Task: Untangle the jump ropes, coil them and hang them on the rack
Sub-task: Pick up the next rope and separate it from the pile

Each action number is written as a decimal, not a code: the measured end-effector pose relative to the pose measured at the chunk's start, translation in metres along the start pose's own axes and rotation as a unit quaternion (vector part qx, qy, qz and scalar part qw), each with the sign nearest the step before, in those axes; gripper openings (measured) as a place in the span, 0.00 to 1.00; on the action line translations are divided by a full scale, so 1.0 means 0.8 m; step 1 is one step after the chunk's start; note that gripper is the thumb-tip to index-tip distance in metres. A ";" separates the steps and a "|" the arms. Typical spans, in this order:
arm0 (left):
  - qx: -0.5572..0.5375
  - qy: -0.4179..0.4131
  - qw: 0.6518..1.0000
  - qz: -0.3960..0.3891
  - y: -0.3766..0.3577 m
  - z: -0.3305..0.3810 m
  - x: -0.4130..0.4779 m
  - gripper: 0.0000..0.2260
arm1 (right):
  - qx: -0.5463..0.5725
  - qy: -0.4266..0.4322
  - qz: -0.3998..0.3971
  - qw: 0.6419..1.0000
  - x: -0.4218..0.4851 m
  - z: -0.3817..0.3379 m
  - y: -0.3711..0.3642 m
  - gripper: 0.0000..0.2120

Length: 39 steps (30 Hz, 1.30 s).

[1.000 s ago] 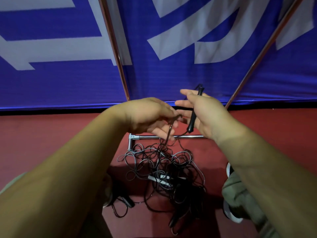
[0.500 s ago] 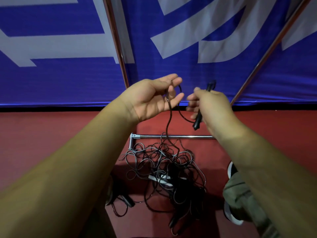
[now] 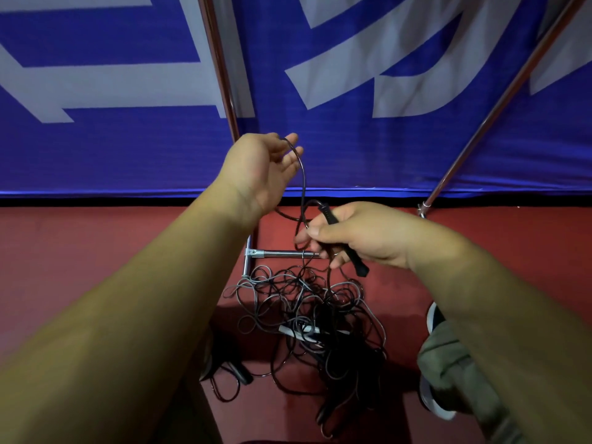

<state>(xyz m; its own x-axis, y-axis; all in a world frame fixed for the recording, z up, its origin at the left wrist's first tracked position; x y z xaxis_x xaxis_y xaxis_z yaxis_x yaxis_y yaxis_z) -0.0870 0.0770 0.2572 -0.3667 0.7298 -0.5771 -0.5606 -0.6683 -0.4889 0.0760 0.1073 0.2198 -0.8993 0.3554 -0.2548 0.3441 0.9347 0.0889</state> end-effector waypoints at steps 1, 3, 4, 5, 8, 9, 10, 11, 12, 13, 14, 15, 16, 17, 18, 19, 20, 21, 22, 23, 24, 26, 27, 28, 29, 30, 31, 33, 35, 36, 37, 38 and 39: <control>0.027 0.001 1.000 0.015 0.002 0.000 0.004 0.17 | 0.013 0.007 0.007 1.000 0.001 -0.003 0.001 0.09; 0.083 0.005 0.996 0.039 0.003 -0.002 0.013 0.17 | 0.055 0.026 0.047 0.997 0.004 -0.010 0.007 0.09; 0.114 0.008 0.992 0.045 0.003 -0.005 0.015 0.18 | 0.085 0.036 0.073 0.993 0.005 -0.015 0.012 0.09; 0.144 0.012 0.988 0.048 0.001 -0.008 0.015 0.18 | 0.120 0.045 0.100 0.987 0.005 -0.020 0.017 0.09; 0.189 -0.008 0.982 0.031 -0.010 -0.016 0.011 0.09 | 0.219 0.060 0.183 0.957 0.004 -0.030 0.036 0.09; 0.206 -0.025 0.978 0.027 -0.016 -0.016 0.007 0.08 | 0.245 0.060 0.208 0.945 0.003 -0.032 0.043 0.09; 0.246 -0.048 0.968 0.031 -0.021 -0.015 0.004 0.08 | 0.274 0.060 0.233 0.931 0.003 -0.032 0.049 0.09; 0.303 -0.075 0.949 0.044 -0.024 -0.013 0.003 0.09 | 0.306 0.059 0.258 0.914 0.003 -0.032 0.055 0.09; 0.363 -0.093 0.926 0.051 -0.028 -0.014 0.002 0.10 | 0.338 0.059 0.281 0.896 0.002 -0.032 0.060 0.10; 0.414 -0.090 0.904 0.051 -0.029 -0.019 0.002 0.11 | 0.367 0.059 0.302 0.878 0.001 -0.032 0.066 0.10; 0.448 -0.057 0.891 0.039 -0.029 -0.031 0.002 0.12 | 0.392 0.061 0.321 0.860 -0.001 -0.031 0.071 0.11; 0.477 -0.002 0.879 0.015 -0.027 -0.047 0.003 0.12 | 0.416 0.065 0.338 0.842 -0.003 -0.031 0.076 0.12; 0.507 0.062 0.859 -0.021 -0.025 -0.066 0.000 0.13 | 0.437 0.072 0.352 0.824 -0.004 -0.031 0.081 0.13; 0.539 0.123 0.831 -0.060 -0.024 -0.085 -0.005 0.13 | 0.454 0.079 0.366 0.809 -0.005 -0.031 0.086 0.13; 0.566 0.171 0.800 -0.098 -0.022 -0.100 -0.011 0.13 | 0.463 0.087 0.377 0.798 -0.005 -0.030 0.091 0.13; 0.587 0.197 0.774 -0.132 -0.021 -0.111 -0.015 0.11 | 0.466 0.092 0.387 0.790 -0.005 -0.029 0.096 0.12; 0.598 0.207 0.757 -0.162 -0.023 -0.116 -0.020 0.10 | 0.467 0.096 0.396 0.785 -0.005 -0.028 0.100 0.12; 0.597 0.207 0.753 -0.185 -0.025 -0.119 -0.022 0.09 | 0.467 0.099 0.403 0.781 -0.005 -0.028 0.103 0.11; 0.584 0.204 0.760 -0.200 -0.029 -0.118 -0.024 0.09 | 0.469 0.102 0.408 0.777 -0.006 -0.028 0.106 0.10; 0.570 0.198 0.772 -0.201 -0.032 -0.116 -0.023 0.09 | 0.471 0.105 0.414 0.772 -0.007 -0.028 0.108 0.10; 0.558 0.191 0.784 -0.194 -0.035 -0.113 -0.025 0.08 | 0.476 0.107 0.420 0.765 -0.009 -0.030 0.109 0.10; 0.582 0.136 0.787 -0.153 -0.037 -0.104 -0.021 0.11 | 0.486 0.112 0.434 0.750 -0.012 -0.031 0.112 0.09; 0.608 0.089 0.777 -0.135 -0.039 -0.098 -0.017 0.13 | 0.489 0.113 0.438 0.746 -0.013 -0.030 0.114 0.09; 0.622 0.047 0.771 -0.126 -0.044 -0.092 -0.018 0.13 | 0.491 0.110 0.439 0.745 -0.013 -0.029 0.115 0.09; 0.619 0.025 0.774 -0.130 -0.048 -0.088 -0.019 0.13 | 0.488 0.102 0.437 0.748 -0.013 -0.027 0.116 0.10; 0.599 0.018 0.788 -0.138 -0.052 -0.086 -0.021 0.12 | 0.476 0.087 0.435 0.759 -0.013 -0.024 0.116 0.11; 0.565 0.022 0.811 -0.148 -0.055 -0.083 -0.021 0.11 | 0.451 0.064 0.433 0.778 -0.014 -0.020 0.117 0.13; 0.465 0.048 0.870 -0.155 -0.060 -0.076 -0.021 0.11 | 0.373 0.003 0.417 0.829 -0.016 -0.012 0.117 0.15; 0.351 0.093 0.919 -0.154 -0.062 -0.070 -0.019 0.12 | 0.292 -0.058 0.374 0.878 -0.018 -0.006 0.111 0.15; 0.305 0.112 0.933 -0.156 -0.062 -0.067 -0.019 0.12 | 0.254 -0.085 0.341 0.901 -0.017 -0.004 0.104 0.14; 0.263 0.125 0.944 -0.155 -0.060 -0.063 -0.017 0.13 | 0.210 -0.111 0.302 0.923 -0.017 -0.002 0.096 0.15; 0.220 0.131 0.955 -0.150 -0.058 -0.057 -0.015 0.12 | 0.162 -0.133 0.264 0.942 -0.017 0.000 0.087 0.16; 0.175 0.131 0.966 -0.141 -0.055 -0.051 -0.013 0.12 | 0.114 -0.152 0.224 0.956 -0.017 0.001 0.079 0.17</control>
<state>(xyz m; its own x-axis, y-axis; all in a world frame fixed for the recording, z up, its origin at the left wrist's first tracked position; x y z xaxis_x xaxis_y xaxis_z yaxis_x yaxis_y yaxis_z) -0.0287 0.0932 0.2580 0.0112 0.7838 -0.6209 -0.8438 -0.3258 -0.4265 0.1103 0.1617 0.2277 -0.5399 0.6691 -0.5106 0.7577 0.6506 0.0514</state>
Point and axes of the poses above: each hand's wrist, its own x-axis towards the middle knuckle, its own y-axis out of the back of the hand, z = x × y, the point moved 7 cm from there along x, towards the middle knuckle, and after that the axes turned 14 degrees about y, right-handed, at the moved point
